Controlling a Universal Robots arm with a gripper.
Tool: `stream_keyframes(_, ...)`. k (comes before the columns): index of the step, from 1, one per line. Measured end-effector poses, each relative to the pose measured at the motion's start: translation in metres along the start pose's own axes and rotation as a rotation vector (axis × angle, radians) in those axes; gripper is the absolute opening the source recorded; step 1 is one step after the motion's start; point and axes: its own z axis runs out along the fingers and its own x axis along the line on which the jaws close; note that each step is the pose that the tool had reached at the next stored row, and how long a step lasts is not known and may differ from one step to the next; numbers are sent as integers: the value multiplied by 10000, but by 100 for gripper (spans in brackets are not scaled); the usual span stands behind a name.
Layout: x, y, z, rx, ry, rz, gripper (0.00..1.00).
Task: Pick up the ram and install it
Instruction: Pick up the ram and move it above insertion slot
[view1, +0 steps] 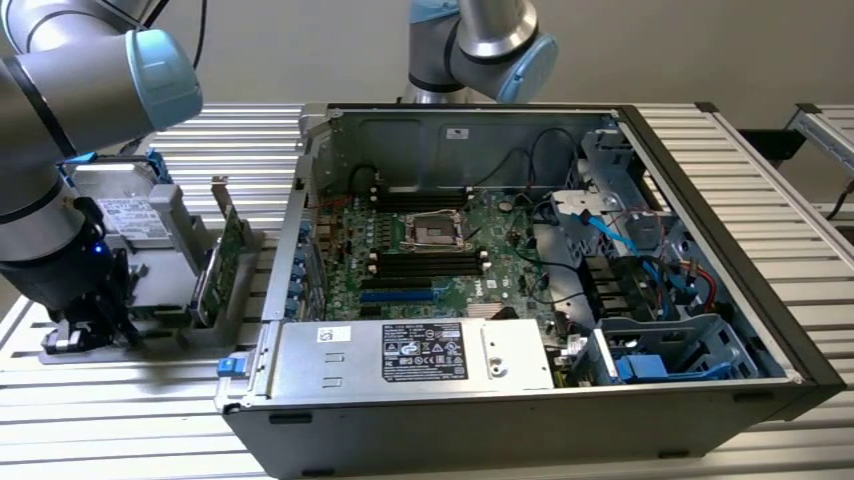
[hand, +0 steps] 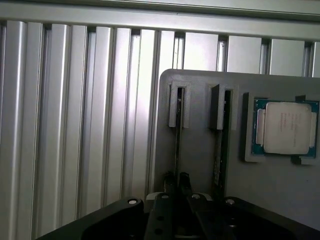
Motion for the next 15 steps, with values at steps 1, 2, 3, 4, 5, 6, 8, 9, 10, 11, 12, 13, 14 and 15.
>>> stream_keyframes(1,0,0,0,0,0,0,14)
stream_keyframes(2,0,0,0,0,0,0,14)
stream_keyframes(3,0,0,0,1,0,0,14)
stream_keyframes(4,0,0,0,0,0,0,14)
stream_keyframes(5,0,0,0,0,0,0,14)
stream_keyframes(6,0,0,0,1,0,0,14)
stream_keyframes(8,0,0,0,1,-1,0,14)
stream_keyframes(9,0,0,0,1,-1,0,14)
stream_keyframes(10,0,0,0,1,-1,0,14)
stream_keyframes(11,0,0,0,0,-1,1,14)
stream_keyframes(12,0,0,0,1,-2,0,14)
stream_keyframes(13,-1,0,-2,2,-4,1,14)
stream_keyframes(14,-1,0,-7,0,-2,1,14)
stream_keyframes(15,0,1,-14,-1,-1,1,14)
